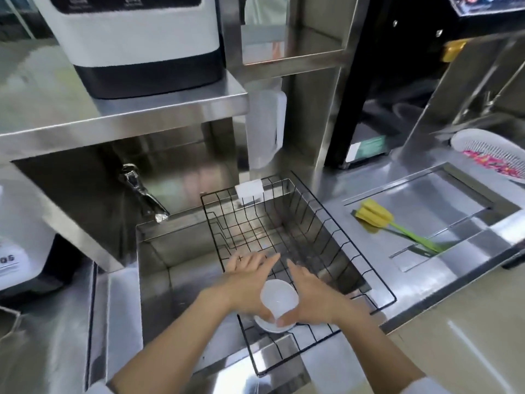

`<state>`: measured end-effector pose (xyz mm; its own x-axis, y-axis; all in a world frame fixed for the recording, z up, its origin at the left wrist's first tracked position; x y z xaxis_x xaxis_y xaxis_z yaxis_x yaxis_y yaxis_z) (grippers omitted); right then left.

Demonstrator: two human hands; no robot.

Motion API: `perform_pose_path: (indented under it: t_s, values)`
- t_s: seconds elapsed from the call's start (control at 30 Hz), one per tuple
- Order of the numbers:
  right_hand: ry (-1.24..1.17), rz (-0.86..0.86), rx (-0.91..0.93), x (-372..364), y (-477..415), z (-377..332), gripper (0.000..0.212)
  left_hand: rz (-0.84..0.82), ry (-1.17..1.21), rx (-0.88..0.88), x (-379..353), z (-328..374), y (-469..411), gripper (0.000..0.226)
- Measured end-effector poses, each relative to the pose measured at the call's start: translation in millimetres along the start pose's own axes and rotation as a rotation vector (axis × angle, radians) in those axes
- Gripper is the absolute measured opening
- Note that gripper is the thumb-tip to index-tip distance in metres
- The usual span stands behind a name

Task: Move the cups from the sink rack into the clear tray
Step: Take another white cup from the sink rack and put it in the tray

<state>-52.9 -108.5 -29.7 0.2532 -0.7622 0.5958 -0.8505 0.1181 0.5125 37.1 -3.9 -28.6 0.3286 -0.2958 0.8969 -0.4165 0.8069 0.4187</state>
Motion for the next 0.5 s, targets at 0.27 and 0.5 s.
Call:
perform_pose_path:
  t_s: [0.27, 0.5]
  values:
    - [0.076, -0.069, 0.001, -5, -14, -1, 0.108, -0.078, -0.134, -0.043, -6, 21, -11, 0.123]
    - [0.073, -0.098, -0.034, -13, -24, 5, 0.102, -0.011, -0.153, -0.090, -7, 31, -19, 0.118]
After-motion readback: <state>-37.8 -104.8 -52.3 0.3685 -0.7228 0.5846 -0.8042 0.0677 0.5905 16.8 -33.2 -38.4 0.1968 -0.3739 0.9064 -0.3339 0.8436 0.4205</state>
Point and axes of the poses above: each hand's wrist, its own y-axis away from the middle knuckle, its own x-axis out of the back of the hand, z = x × y, the point moved 5 cm from there along -y, towards the middle knuckle, and after that the axes turned 8 degrees about -y, right-handed, at the moved point
